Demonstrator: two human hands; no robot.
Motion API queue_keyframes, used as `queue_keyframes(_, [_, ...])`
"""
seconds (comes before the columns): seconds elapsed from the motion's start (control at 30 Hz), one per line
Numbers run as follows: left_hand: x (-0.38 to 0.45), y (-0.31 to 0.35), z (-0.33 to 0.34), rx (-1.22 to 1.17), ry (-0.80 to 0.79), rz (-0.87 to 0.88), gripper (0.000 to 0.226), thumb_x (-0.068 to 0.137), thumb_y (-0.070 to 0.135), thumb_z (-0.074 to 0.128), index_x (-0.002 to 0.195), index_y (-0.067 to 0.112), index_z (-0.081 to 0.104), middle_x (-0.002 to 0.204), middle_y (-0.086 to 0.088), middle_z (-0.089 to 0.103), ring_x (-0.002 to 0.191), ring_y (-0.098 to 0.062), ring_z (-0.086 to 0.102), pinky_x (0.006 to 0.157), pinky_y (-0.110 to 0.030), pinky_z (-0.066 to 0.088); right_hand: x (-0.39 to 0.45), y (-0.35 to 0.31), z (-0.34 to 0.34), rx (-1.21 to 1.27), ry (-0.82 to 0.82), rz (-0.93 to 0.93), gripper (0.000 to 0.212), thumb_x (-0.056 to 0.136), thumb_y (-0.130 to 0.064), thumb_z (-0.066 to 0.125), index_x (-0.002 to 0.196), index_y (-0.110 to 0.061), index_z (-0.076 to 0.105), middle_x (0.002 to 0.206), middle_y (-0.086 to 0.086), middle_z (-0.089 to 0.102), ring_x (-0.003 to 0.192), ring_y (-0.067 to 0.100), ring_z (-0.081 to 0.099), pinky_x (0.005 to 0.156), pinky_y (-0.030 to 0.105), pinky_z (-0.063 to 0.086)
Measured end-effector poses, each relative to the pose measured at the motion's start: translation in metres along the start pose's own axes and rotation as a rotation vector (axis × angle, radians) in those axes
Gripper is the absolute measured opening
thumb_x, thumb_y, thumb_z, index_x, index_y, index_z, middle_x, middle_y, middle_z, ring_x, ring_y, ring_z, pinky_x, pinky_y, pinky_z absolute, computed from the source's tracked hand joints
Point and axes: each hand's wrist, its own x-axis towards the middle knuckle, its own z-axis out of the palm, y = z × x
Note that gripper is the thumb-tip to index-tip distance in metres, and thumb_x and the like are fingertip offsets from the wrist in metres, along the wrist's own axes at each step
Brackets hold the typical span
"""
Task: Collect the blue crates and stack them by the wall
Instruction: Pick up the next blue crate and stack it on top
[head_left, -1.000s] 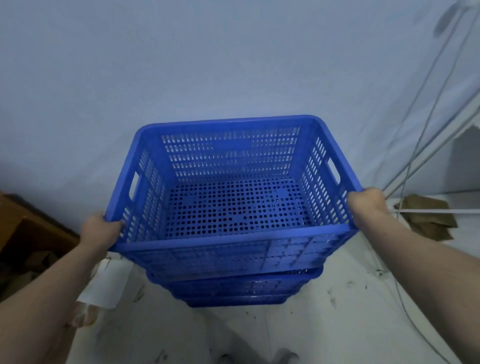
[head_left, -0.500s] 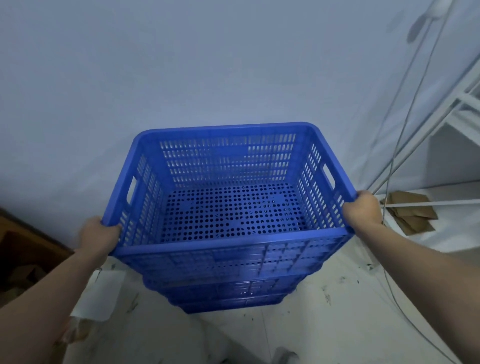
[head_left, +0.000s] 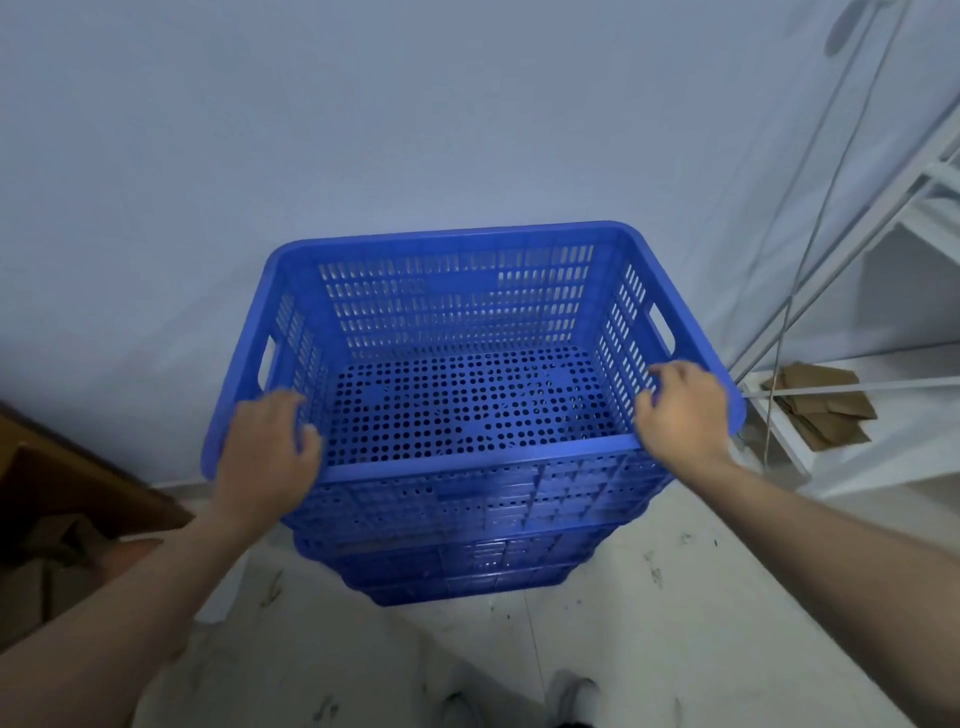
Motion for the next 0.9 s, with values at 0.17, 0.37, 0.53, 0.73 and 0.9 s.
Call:
queue_keyframes(0.17, [-0.017,0.088,0.026,0.142,-0.287,0.309,0.050,0.095,0.046,0.013,0.072,0.024,0.051,0.056,0.004,0.046,0.044,-0.016,0.034,0.042,-0.029,0.025,-0.048,-0.076,0.019,-0.043,-0.281,-0.413,0.043,0.098,-0.032,0.031,0.061,-0.017,0.048,0.054,-0.002,0.044,0.049,0.018,0.037,0.044,0.027,0.019])
queue_keyframes(0.37, [-0.025,0.106,0.040,0.194,-0.206,0.336,0.059,0.094,0.046,0.020,0.050,0.023,0.050,0.038,0.007,0.031,0.032,-0.013,0.020,0.039,-0.022,0.009,-0.064,-0.100,0.029,-0.119,-0.231,-0.488,0.049,0.094,-0.036,0.027,0.048,-0.022,0.029,0.042,-0.007,0.029,0.038,0.015,0.024,0.043,0.025,0.014])
queue_keyframes(0.53, [-0.010,0.111,0.043,0.202,-0.211,0.311,0.061,0.090,0.048,0.008,0.052,0.021,0.047,0.042,0.005,0.031,0.036,-0.014,0.021,0.040,-0.026,0.013,-0.052,-0.103,0.039,-0.118,-0.128,-0.526,0.044,0.090,-0.033,0.029,0.048,-0.020,0.035,0.042,-0.006,0.029,0.038,0.016,0.027,0.044,0.024,0.008])
queue_keyframes(0.73, [-0.014,0.110,0.049,0.120,-0.193,0.296,0.058,0.091,0.049,0.014,0.051,0.021,0.045,0.043,0.004,0.034,0.036,-0.014,0.021,0.040,-0.026,0.015,-0.054,-0.093,0.043,-0.039,-0.135,-0.511,0.042,0.090,-0.032,0.032,0.050,-0.020,0.037,0.045,-0.008,0.027,0.045,0.018,0.032,0.048,0.023,0.017])
queue_keyframes(0.9, [0.004,0.117,0.054,0.151,-0.261,0.277,0.057,0.095,0.049,0.019,0.060,0.019,0.051,0.051,0.001,0.039,0.044,-0.019,0.030,0.044,-0.029,0.022,-0.033,-0.093,0.048,-0.062,-0.141,-0.516,0.042,0.093,-0.033,0.029,0.060,-0.017,0.048,0.052,-0.006,0.033,0.057,0.021,0.040,0.047,0.028,0.013])
